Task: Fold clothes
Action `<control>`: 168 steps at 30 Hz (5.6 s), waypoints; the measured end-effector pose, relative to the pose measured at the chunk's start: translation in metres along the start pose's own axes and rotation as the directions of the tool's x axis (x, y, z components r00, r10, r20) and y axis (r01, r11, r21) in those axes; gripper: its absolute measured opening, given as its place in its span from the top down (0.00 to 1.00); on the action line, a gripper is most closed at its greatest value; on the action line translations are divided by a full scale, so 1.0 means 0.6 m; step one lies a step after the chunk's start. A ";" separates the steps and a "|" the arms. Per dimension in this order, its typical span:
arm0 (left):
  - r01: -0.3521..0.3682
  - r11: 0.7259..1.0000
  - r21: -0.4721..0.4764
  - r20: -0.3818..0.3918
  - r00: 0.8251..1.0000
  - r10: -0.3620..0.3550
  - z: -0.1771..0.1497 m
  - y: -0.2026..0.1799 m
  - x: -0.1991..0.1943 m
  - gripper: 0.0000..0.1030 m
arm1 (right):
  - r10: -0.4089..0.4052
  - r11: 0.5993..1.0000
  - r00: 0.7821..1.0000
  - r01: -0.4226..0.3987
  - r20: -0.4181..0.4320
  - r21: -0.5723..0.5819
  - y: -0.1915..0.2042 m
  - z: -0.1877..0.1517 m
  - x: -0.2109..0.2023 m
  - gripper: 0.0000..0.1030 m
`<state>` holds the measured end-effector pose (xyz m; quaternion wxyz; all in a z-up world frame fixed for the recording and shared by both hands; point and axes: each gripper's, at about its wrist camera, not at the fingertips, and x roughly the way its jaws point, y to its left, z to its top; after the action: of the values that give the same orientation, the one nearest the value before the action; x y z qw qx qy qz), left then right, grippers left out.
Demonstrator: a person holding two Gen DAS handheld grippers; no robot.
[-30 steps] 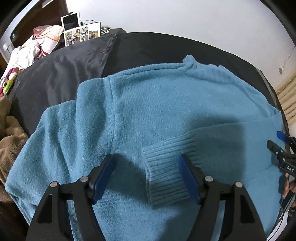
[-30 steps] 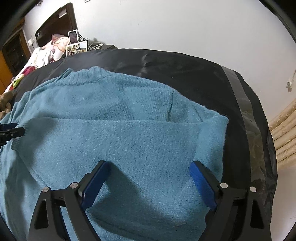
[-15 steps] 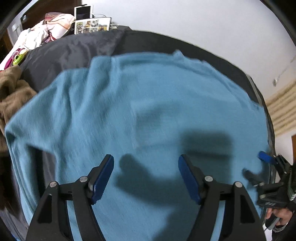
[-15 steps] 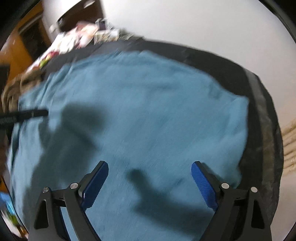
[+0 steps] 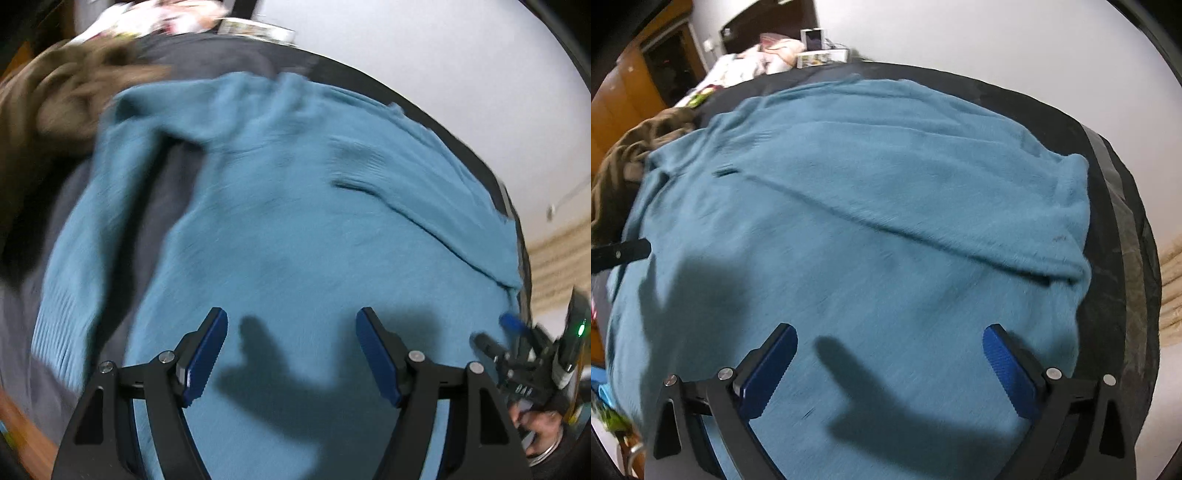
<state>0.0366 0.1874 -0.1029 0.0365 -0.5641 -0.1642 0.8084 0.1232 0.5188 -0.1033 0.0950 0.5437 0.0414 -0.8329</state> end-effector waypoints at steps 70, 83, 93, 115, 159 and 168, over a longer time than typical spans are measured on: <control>-0.310 0.932 -0.188 0.462 0.810 0.362 0.181 0.208 -0.297 0.86 | -0.007 0.994 1.000 0.007 0.008 -0.106 0.113 -0.139 -0.018 0.01; -0.099 0.995 -0.017 0.527 0.845 0.093 0.314 0.118 -0.351 0.86 | -0.038 0.998 0.999 0.038 0.003 -0.042 0.061 -0.071 0.011 0.01; 0.088 0.976 0.198 0.383 0.910 -0.160 0.334 -0.045 -0.284 0.86 | -0.062 0.998 0.998 0.062 -0.005 0.009 0.071 -0.073 0.004 0.01; 0.287 0.835 0.469 -0.070 0.955 -0.289 0.243 -0.390 0.005 0.86 | -0.079 0.996 0.997 0.078 0.007 0.050 0.060 -0.070 0.000 0.01; 0.157 0.915 0.372 -0.089 0.987 -0.134 0.256 -0.219 0.094 0.24 | -0.018 0.932 0.981 -0.053 0.192 0.358 -0.128 0.123 -0.060 0.01; -0.015 0.950 0.312 -0.037 0.999 0.028 0.256 -0.115 0.129 0.24 | 0.018 0.898 0.995 -0.059 0.097 0.436 -0.186 0.222 0.074 0.10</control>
<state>-0.1423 0.2370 -0.1039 0.1194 -0.5697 -0.0277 0.8127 -0.0365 0.6000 -0.0937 -0.0115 0.5134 -0.1622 -0.8426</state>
